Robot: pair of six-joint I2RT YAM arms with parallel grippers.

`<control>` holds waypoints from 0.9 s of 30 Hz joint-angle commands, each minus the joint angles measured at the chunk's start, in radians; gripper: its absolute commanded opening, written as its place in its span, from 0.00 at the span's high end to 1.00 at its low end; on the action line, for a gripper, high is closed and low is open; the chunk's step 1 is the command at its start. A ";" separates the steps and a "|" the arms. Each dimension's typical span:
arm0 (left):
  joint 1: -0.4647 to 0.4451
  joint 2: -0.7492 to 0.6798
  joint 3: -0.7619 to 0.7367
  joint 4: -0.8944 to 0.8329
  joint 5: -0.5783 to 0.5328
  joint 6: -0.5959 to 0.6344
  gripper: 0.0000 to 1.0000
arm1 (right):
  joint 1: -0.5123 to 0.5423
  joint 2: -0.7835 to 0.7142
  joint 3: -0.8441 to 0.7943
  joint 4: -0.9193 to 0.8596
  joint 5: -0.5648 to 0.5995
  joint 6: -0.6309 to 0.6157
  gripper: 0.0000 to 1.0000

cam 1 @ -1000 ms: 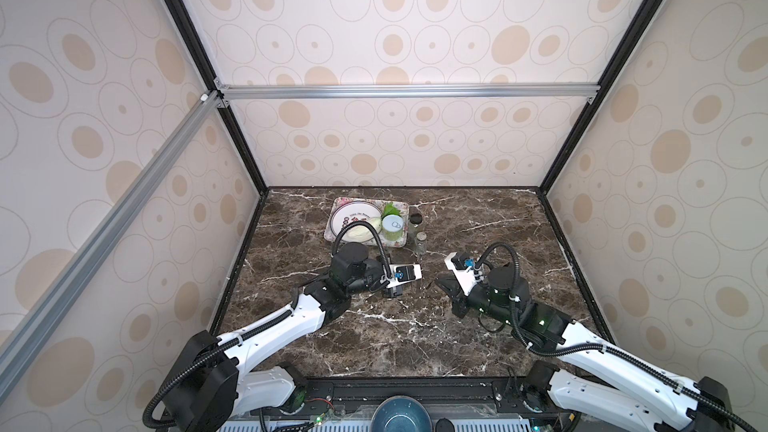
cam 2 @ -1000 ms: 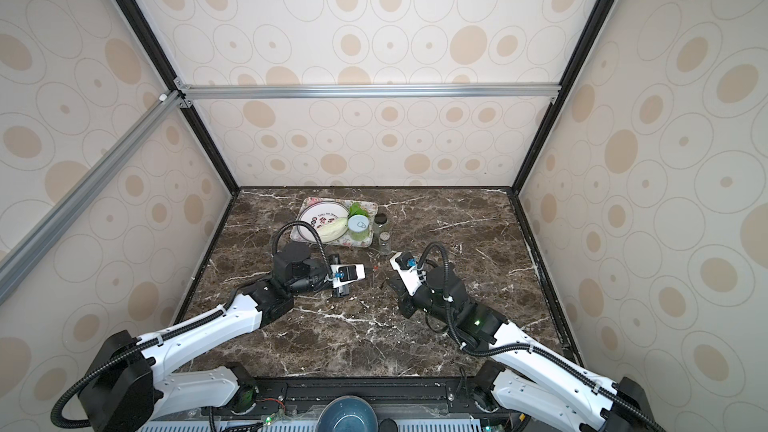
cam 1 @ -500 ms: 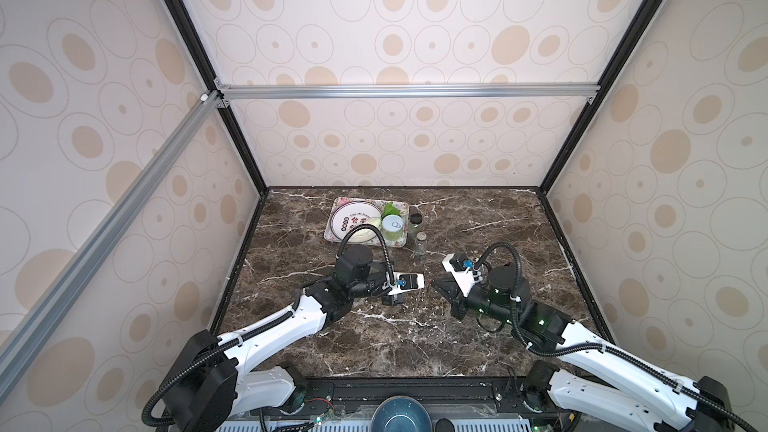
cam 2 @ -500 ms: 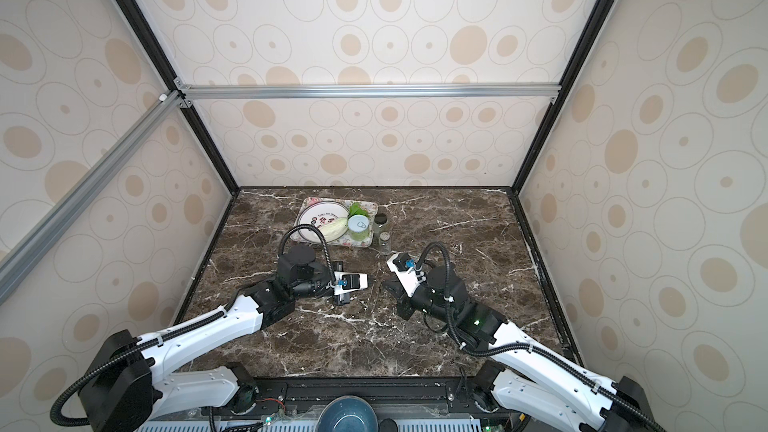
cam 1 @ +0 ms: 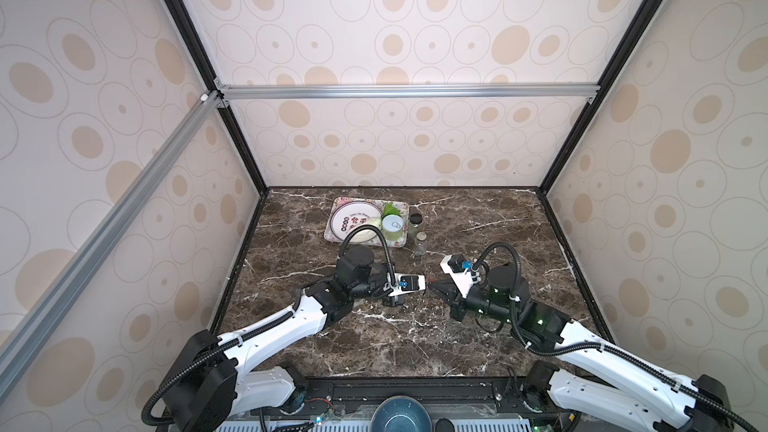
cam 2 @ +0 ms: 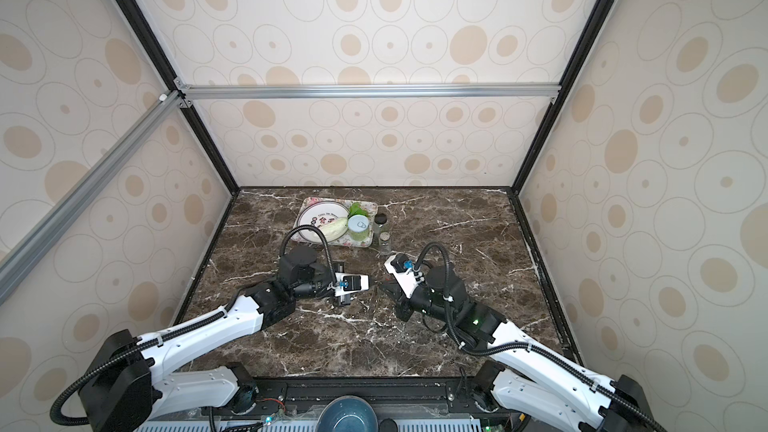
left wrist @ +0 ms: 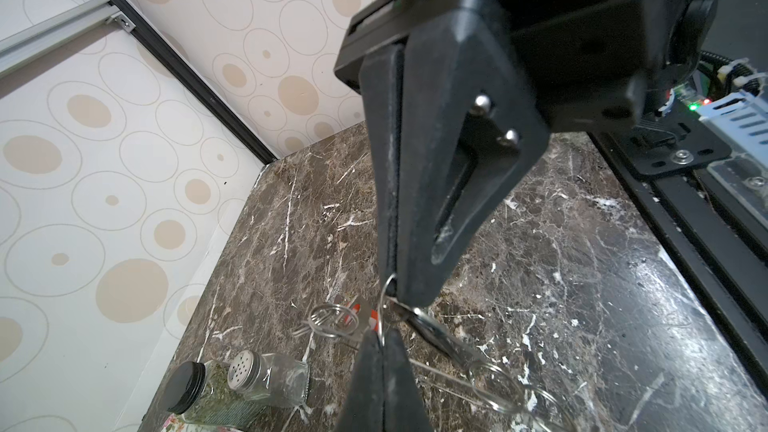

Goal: Put the keys on the keyring

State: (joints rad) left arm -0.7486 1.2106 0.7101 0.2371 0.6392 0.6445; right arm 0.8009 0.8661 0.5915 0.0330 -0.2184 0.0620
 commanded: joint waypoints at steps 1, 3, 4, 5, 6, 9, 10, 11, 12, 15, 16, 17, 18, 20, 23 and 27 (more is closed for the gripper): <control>-0.011 0.004 0.053 -0.002 0.017 0.033 1.00 | 0.006 0.007 -0.001 0.019 0.008 -0.001 1.00; -0.014 0.003 0.052 -0.004 0.019 0.035 1.00 | 0.005 0.013 0.004 0.015 0.023 0.004 1.00; -0.015 0.003 0.053 -0.004 0.020 0.035 1.00 | 0.005 0.017 0.005 0.010 0.031 0.005 1.00; -0.014 0.003 0.054 -0.008 0.022 0.039 1.00 | 0.004 0.016 0.005 0.010 0.038 0.007 1.00; -0.015 0.002 0.054 -0.010 0.022 0.041 1.00 | 0.005 0.016 0.005 0.010 0.046 0.009 1.00; -0.017 -0.002 0.052 -0.010 0.020 0.042 1.00 | 0.004 0.016 0.005 0.007 0.068 0.015 1.00; -0.017 -0.003 0.050 -0.011 0.022 0.042 1.00 | 0.006 0.015 0.004 0.006 0.079 0.016 1.00; -0.017 -0.006 0.050 -0.010 0.025 0.043 1.00 | 0.004 0.014 0.003 0.006 0.087 0.019 1.00; -0.017 -0.008 0.049 -0.010 0.026 0.046 1.00 | 0.004 0.011 0.001 0.009 0.089 0.018 1.00; -0.019 -0.008 0.048 -0.016 0.026 0.052 1.00 | 0.003 0.006 -0.003 0.016 0.090 0.023 1.00; -0.020 -0.008 0.048 -0.016 0.024 0.052 1.00 | 0.003 0.005 -0.004 0.016 0.092 0.025 1.00; -0.018 -0.008 0.049 -0.016 0.025 0.053 1.00 | 0.003 0.006 -0.005 0.016 0.100 0.030 1.00; -0.019 -0.010 0.047 -0.016 0.028 0.053 1.00 | 0.003 0.007 -0.007 0.018 0.107 0.037 1.00; -0.019 -0.012 0.044 -0.014 0.031 0.056 1.00 | 0.003 0.005 -0.009 0.025 0.111 0.041 1.00; -0.019 -0.018 0.035 0.005 0.026 0.046 1.00 | 0.003 0.004 -0.013 0.030 0.115 0.045 1.00; -0.020 -0.023 0.027 0.038 0.008 0.010 1.00 | 0.003 0.004 -0.016 0.033 0.122 0.046 1.00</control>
State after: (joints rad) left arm -0.7525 1.2118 0.7132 0.2317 0.6247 0.6636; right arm 0.8040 0.8806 0.5838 0.0338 -0.1268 0.0971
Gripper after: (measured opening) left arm 0.048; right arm 0.045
